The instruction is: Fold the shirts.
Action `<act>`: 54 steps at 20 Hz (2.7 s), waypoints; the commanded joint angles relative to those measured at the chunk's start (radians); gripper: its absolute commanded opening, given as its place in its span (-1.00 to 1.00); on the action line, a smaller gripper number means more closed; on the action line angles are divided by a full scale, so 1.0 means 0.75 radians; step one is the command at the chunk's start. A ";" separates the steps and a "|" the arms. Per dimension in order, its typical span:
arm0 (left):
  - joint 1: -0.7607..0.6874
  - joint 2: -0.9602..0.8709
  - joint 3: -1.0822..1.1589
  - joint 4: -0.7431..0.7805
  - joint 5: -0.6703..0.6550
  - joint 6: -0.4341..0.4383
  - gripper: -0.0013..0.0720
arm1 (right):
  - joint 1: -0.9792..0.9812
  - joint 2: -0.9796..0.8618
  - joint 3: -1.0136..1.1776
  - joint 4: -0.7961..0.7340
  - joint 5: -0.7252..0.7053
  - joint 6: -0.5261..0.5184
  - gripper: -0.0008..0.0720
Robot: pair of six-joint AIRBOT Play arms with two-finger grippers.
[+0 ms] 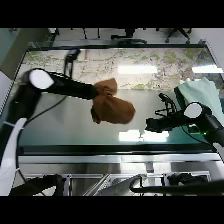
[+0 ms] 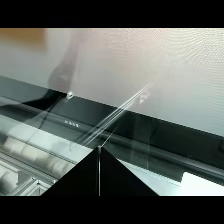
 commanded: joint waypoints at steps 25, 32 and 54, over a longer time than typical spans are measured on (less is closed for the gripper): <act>0.170 -0.156 -0.936 -0.839 0.396 0.536 0.95 | 0.001 -0.194 0.001 0.060 -0.321 0.000 -0.90; 0.287 -0.276 -0.712 -0.659 0.152 0.529 -0.93 | -0.057 -0.219 0.077 0.061 -0.408 -0.070 -0.82; 0.834 0.108 -0.685 -0.450 -0.019 0.511 -0.93 | 0.123 -1.298 0.886 0.728 -0.376 -0.732 0.24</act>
